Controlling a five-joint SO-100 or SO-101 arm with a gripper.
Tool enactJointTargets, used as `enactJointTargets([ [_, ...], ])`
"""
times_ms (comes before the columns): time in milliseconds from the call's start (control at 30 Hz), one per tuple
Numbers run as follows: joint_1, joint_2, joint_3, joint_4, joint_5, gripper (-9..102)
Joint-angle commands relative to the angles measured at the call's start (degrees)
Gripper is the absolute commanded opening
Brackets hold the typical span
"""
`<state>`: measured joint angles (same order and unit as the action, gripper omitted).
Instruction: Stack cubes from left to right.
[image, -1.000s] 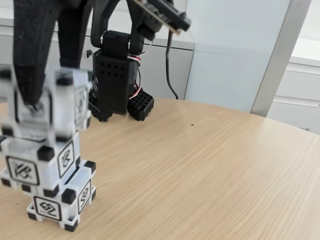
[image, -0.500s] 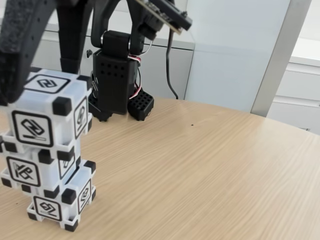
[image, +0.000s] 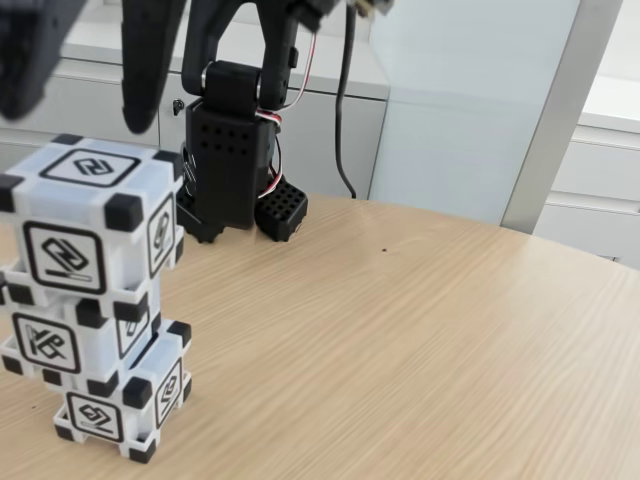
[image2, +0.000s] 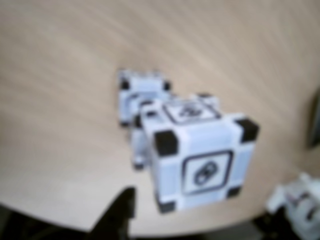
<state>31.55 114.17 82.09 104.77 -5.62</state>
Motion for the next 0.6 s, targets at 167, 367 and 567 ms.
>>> enactJointTargets([
  [167,-0.18,9.23,-1.41,3.34,-0.79,17],
  [367,-0.18,17.75,-1.41,3.34,-1.93,0],
  [567,-0.18,26.37,-1.41,3.34,-4.39,0],
])
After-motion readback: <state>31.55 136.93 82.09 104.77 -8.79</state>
